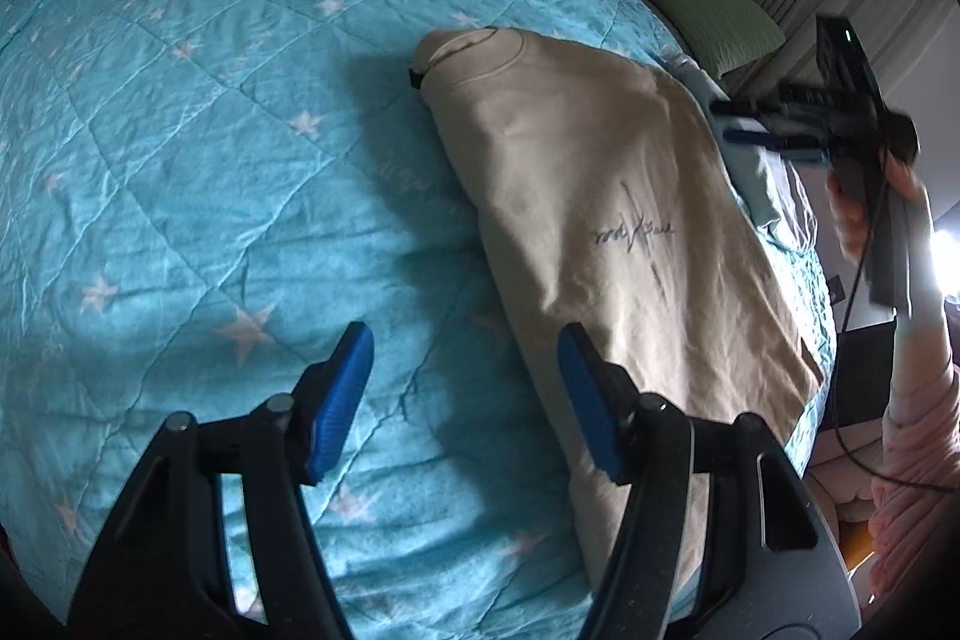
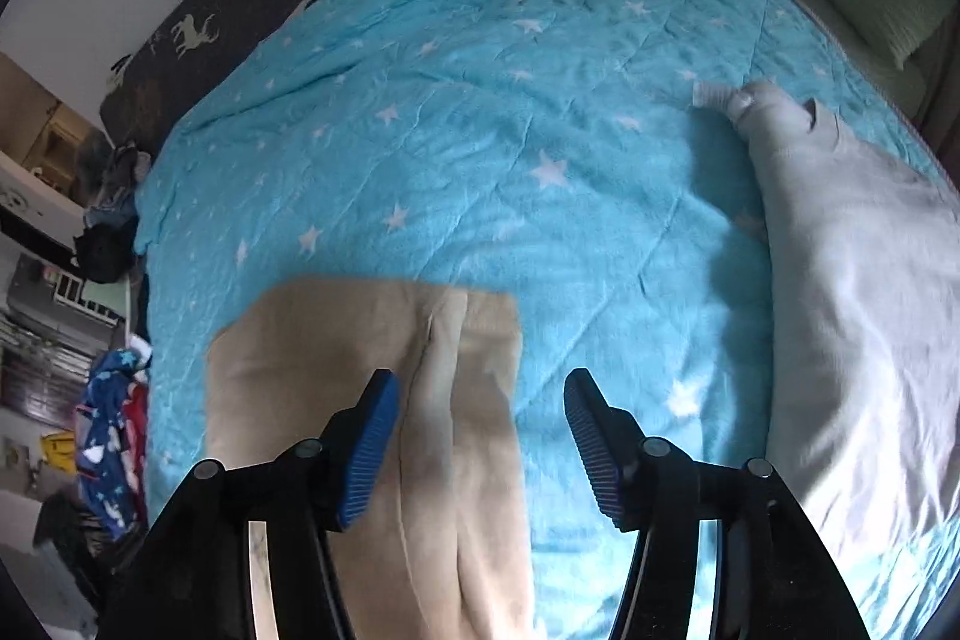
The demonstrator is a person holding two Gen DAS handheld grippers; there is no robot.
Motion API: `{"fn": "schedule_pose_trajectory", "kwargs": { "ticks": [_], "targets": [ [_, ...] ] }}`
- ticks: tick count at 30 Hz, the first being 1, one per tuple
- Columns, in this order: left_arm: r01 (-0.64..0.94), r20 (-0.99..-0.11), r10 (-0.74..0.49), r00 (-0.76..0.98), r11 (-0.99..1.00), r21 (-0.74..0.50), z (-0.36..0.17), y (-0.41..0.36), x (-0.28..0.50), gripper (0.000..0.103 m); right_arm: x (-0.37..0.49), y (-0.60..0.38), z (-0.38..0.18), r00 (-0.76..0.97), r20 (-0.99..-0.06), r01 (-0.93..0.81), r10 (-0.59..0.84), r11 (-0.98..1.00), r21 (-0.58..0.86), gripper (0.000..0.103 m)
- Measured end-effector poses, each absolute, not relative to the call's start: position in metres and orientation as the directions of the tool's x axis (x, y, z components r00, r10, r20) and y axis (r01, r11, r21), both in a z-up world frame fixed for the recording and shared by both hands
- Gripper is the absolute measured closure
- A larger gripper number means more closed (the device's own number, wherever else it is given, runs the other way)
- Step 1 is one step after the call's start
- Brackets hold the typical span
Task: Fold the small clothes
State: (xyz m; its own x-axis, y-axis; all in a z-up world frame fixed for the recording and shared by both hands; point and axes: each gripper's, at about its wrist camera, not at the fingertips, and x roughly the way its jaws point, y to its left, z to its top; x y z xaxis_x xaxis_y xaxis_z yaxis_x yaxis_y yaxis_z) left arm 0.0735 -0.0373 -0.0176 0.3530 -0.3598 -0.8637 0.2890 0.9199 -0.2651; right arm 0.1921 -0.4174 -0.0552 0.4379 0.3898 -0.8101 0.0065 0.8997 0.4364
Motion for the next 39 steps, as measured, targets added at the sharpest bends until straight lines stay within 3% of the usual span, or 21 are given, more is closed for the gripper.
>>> {"fn": "schedule_pose_trajectory", "kwargs": {
  "ticks": [7,9,11,12,15,19,24,25,26,27,28,29,30,32,36,39],
  "targets": [
    [0.346,-0.874,-0.424,0.236,0.878,-0.332,-0.041,-0.06,0.056,0.038,0.134,-0.408,-0.094,0.307,-0.838,-0.036,0.451,0.886,0.463,0.043],
    [0.358,-0.876,-0.453,0.167,0.856,-0.375,-0.057,-0.064,0.046,0.038,0.125,-0.414,-0.108,0.294,-0.87,0.012,0.395,0.909,0.417,0.043],
    [0.367,-0.866,-0.454,0.208,0.857,-0.361,-0.059,-0.061,0.034,0.038,0.119,-0.429,-0.114,0.308,-0.843,0.073,0.441,0.873,0.483,0.044],
    [0.374,-0.87,-0.444,0.214,0.86,-0.347,-0.057,-0.06,0.029,0.038,0.116,-0.435,-0.113,0.315,-0.841,0.097,0.44,0.867,0.489,0.049],
    [0.35,-0.867,-0.461,0.191,0.857,-0.379,-0.051,-0.052,0.021,0.038,0.098,-0.449,-0.102,0.349,-0.898,0.153,0.266,0.93,0.335,0.049],
    [0.361,-0.825,-0.548,0.135,0.803,-0.474,-0.045,-0.05,0.004,0.038,0.052,-0.458,-0.09,0.348,-0.801,0.085,0.487,0.834,0.544,0.048],
    [0.353,-0.774,-0.633,-0.008,0.722,-0.595,-0.059,-0.064,-0.008,0.038,-0.003,-0.446,-0.099,0.314,-0.792,0.001,0.523,0.834,0.551,0.041],
    [0.355,-0.781,-0.624,-0.011,0.728,-0.586,-0.063,-0.068,-0.01,0.04,-0.009,-0.446,-0.104,0.305,-0.782,0.003,0.543,0.821,0.571,0.04],
    [0.366,-0.783,-0.622,-0.006,0.727,-0.581,-0.063,-0.071,-0.011,0.064,-0.015,-0.446,-0.114,0.296,-0.766,0.013,0.571,0.799,0.601,0.04],
    [0.373,-0.782,-0.623,0.002,0.726,-0.578,-0.063,-0.074,-0.01,0.081,-0.017,-0.445,-0.123,0.287,-0.761,0.032,0.582,0.788,0.615,0.04],
    [0.358,-0.769,-0.64,0.005,0.719,-0.596,-0.062,-0.072,-0.009,0.089,-0.017,-0.445,-0.13,0.281,-0.764,0.05,0.581,0.786,0.616,0.041],
    [0.328,-0.745,-0.666,0.011,0.707,-0.627,-0.06,-0.068,-0.011,0.09,-0.019,-0.446,-0.135,0.298,-0.755,0.066,0.584,0.776,0.627,0.041],
    [0.312,-0.722,-0.692,0.026,0.691,-0.651,-0.056,-0.063,-0.013,0.09,-0.021,-0.449,-0.136,0.322,-0.742,0.084,0.588,0.763,0.641,0.053],
    [0.336,-0.709,-0.701,0.08,0.688,-0.643,-0.042,-0.056,-0.02,0.09,-0.025,-0.456,-0.131,0.339,-0.717,0.099,0.61,0.734,0.672,0.095],
    [0.349,-0.719,-0.681,0.14,0.713,-0.608,-0.031,-0.043,-0.033,0.091,-0.038,-0.45,-0.113,0.353,-0.721,0.063,0.595,0.754,0.654,0.095],
    [0.319,-0.76,-0.644,0.086,0.741,-0.591,-0.055,-0.043,-0.028,0.09,-0.04,-0.439,-0.11,0.345,-0.752,0.025,0.562,0.795,0.606,0.092]
  ]
}}
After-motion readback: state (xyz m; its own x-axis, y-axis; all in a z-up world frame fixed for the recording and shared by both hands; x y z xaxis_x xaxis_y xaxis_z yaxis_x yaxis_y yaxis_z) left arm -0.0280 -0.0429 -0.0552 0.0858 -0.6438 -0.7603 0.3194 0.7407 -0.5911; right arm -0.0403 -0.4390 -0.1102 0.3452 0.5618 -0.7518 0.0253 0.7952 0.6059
